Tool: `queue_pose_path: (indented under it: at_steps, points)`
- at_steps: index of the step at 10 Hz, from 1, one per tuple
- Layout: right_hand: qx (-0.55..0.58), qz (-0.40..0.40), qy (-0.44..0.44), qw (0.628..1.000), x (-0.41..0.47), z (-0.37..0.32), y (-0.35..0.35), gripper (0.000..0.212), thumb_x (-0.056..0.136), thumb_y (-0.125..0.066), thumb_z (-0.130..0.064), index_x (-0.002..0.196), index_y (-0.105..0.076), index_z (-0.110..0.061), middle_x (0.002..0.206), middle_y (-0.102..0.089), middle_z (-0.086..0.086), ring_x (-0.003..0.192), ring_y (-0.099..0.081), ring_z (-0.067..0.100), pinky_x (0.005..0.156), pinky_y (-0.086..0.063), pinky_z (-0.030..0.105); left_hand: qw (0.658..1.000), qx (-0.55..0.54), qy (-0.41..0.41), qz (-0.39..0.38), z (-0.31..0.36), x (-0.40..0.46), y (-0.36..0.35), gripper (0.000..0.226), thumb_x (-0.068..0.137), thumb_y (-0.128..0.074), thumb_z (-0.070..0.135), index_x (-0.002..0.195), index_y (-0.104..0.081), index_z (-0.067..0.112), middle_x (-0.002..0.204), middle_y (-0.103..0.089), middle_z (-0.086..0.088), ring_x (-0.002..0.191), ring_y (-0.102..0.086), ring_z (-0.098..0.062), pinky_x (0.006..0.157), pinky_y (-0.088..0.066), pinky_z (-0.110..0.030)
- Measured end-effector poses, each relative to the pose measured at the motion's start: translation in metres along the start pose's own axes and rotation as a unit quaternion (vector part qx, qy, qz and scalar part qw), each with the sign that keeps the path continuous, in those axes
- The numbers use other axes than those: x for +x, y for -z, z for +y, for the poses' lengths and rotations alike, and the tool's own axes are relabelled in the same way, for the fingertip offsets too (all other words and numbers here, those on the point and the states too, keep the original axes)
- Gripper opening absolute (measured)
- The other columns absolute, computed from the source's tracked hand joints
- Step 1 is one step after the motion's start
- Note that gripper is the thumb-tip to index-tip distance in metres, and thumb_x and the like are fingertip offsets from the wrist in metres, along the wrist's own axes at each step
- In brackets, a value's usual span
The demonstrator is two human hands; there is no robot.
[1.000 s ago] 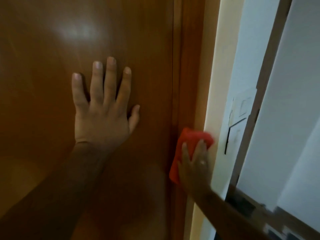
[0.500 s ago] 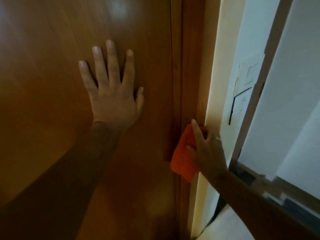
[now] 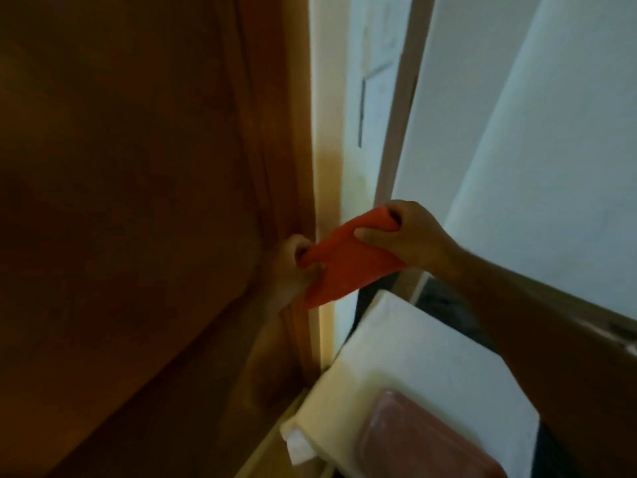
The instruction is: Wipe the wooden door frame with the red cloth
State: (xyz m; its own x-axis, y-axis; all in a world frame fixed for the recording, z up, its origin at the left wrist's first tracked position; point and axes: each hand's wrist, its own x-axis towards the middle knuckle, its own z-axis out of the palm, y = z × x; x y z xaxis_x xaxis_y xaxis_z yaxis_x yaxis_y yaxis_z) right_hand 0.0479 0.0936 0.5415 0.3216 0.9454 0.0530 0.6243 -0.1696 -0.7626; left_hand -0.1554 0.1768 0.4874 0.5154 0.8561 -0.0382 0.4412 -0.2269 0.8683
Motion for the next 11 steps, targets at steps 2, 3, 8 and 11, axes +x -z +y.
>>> queue_pose_path:
  at_steps: [2, 3, 8, 11]
  points:
    - [0.232, -0.039, -0.192, 0.953, -0.071, 0.173, 0.019, 0.058, 0.073, -0.074, -0.057, 0.12, -0.063, -0.026, 0.107, -0.073, 0.002, 0.093, -0.073, 0.023, 0.075, -0.06, 0.039, 0.966, -0.186, 0.152, -0.097, -0.046, 0.001, -0.119, 0.032, 0.06, -0.083, 0.045, 0.087, -0.075, 0.03, 0.086, -0.079, 0.003, 0.083, -0.074, -0.018, 0.057, -0.055, -0.028]
    - [0.304, -0.028, -0.331, 0.893, -0.125, 0.286, -0.009, 0.042, 0.085, -0.071, -0.039, 0.122, -0.06, -0.021, 0.11, -0.072, 0.005, 0.092, -0.073, 0.024, 0.074, -0.061, 0.041, 0.906, -0.294, 0.281, -0.118, -0.099, -0.007, -0.21, 0.033, 0.071, -0.084, 0.037, 0.1, -0.076, 0.022, 0.102, -0.078, -0.008, 0.094, -0.074, -0.027, 0.064, -0.06, -0.035]
    - [0.261, -0.002, -0.643, 0.72, -0.304, 0.543, -0.222, 0.043, 0.09, -0.066, -0.018, 0.13, -0.05, -0.015, 0.118, -0.058, 0.006, 0.104, -0.061, 0.026, 0.093, -0.051, 0.047, 0.875, 0.012, 0.381, -0.298, -0.343, -0.059, -0.462, 0.042, 0.074, -0.082, 0.035, 0.108, -0.057, 0.035, 0.106, -0.064, 0.006, 0.097, -0.061, -0.019, 0.081, -0.051, -0.039]
    - [0.088, 0.104, -0.539, 0.831, -0.269, 0.472, -0.191, 0.047, 0.094, -0.051, -0.021, 0.139, -0.037, -0.023, 0.137, -0.049, 0.01, 0.109, -0.059, 0.029, 0.081, -0.055, 0.043, 0.898, 0.281, 0.115, -0.319, -0.285, -0.035, -0.446, 0.053, 0.092, -0.059, 0.034, 0.141, -0.047, 0.017, 0.139, -0.058, -0.011, 0.122, -0.057, -0.032, 0.094, -0.046, -0.039]
